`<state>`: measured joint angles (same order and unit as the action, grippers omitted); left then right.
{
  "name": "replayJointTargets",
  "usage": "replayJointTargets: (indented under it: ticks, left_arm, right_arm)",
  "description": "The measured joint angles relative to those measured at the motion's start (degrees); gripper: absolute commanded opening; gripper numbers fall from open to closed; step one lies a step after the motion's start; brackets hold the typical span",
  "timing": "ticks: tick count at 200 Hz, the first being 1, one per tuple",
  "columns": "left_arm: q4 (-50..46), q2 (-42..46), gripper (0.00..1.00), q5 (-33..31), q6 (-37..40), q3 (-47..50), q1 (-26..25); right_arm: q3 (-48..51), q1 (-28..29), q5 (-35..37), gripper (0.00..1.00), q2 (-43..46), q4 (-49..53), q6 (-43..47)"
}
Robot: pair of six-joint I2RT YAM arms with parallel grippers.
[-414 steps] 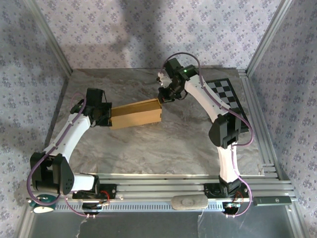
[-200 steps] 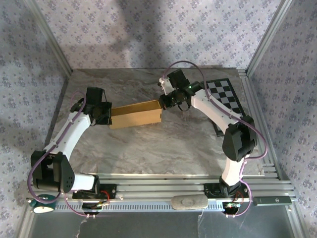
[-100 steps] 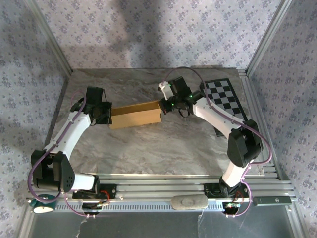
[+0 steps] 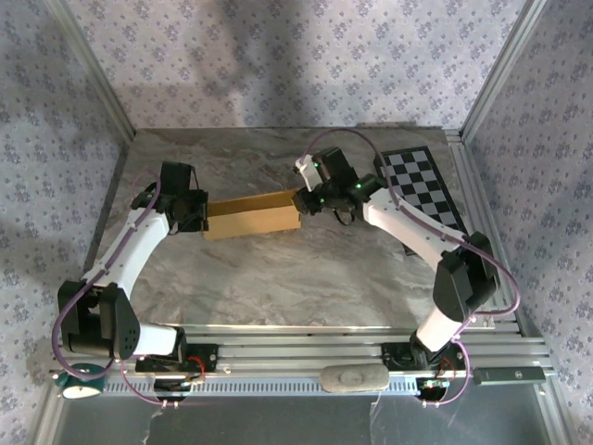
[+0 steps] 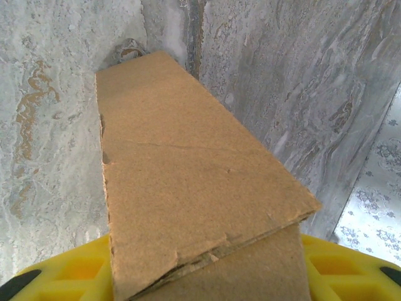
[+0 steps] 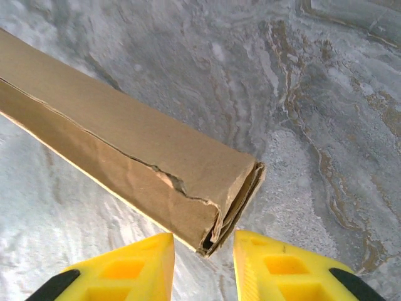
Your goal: Fold the paper box
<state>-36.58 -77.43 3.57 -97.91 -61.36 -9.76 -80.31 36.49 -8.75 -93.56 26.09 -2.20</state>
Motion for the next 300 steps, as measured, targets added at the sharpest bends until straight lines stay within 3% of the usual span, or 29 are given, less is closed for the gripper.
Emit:
replayJointTargets:
  ticks: [42, 80, 147, 185, 226, 266, 300]
  left_arm:
    - [0.15, -0.07, 0.42, 0.0, 0.39, 0.0, 0.0]
    - [0.17, -0.13, 0.42, 0.0, 0.44, 0.0, 0.0]
    - [0.17, -0.26, 0.42, 0.0, 0.5, -0.11, 0.0]
    - [0.2, -0.28, 0.42, 0.0, 0.63, -0.11, 0.0]
    - [0.22, -0.31, 0.42, 0.0, 0.85, -0.11, 0.0]
    - [0.37, -0.33, 0.42, 0.0, 1.09, -0.11, 0.0]
    - [0.37, -0.33, 0.42, 0.0, 1.22, -0.11, 0.0]
  right_arm:
    - [0.5, -3.67, -4.26, 0.36, 5.03, -1.31, -5.4]
    - [-1.6, -5.7, -5.33, 0.21, 2.45, -3.78, -12.61]
    - [-9.18, -0.57, 0.26, 0.16, -9.16, -3.02, -14.97]
    - [-7.26, -0.07, 1.36, 0.16, -8.5, -4.72, -15.98]
    - [-4.57, 0.22, 2.62, 0.24, -7.15, -6.73, -19.8]
    - [-0.09, 1.36, 5.07, 0.17, -4.83, -10.95, -25.11]
    - [2.38, 2.29, 8.07, 0.19, -4.02, -14.51, -26.58]
